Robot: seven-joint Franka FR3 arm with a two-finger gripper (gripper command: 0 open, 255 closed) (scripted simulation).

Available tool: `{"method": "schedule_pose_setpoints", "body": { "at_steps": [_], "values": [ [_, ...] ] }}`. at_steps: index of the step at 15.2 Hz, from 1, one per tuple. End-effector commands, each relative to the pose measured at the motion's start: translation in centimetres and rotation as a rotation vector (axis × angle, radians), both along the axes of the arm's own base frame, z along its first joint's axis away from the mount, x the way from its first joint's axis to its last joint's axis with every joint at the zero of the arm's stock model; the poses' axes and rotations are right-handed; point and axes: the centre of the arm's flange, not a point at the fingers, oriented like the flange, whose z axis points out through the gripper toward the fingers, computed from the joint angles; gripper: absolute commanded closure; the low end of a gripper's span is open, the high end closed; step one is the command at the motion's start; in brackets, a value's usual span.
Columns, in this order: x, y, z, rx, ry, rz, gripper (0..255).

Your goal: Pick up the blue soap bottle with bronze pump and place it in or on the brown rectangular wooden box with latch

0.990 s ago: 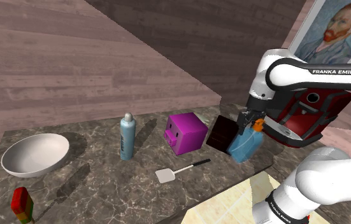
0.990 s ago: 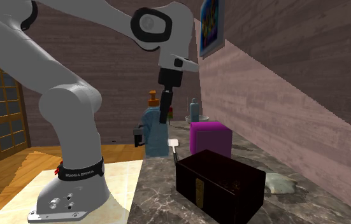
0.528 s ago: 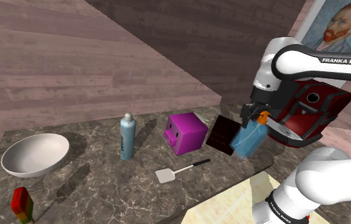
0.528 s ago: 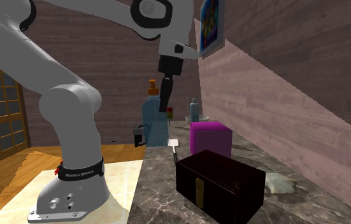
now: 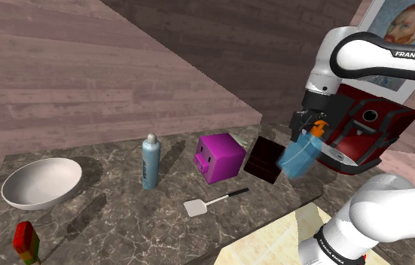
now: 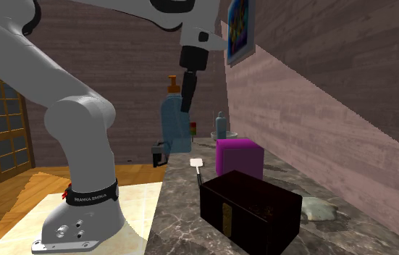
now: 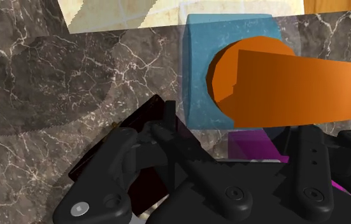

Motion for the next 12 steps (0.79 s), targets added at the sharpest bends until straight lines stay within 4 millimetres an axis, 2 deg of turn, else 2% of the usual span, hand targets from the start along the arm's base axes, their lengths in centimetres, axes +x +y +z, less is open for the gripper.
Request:
{"method": "schedule_pose_setpoints", "body": {
  "at_steps": [1,12],
  "values": [
    [0.0,0.1,0.8,0.000,0.000,0.000,255],
    [10.5,-9.8,2.5,0.000,0.000,0.000,255]
  ]
}}
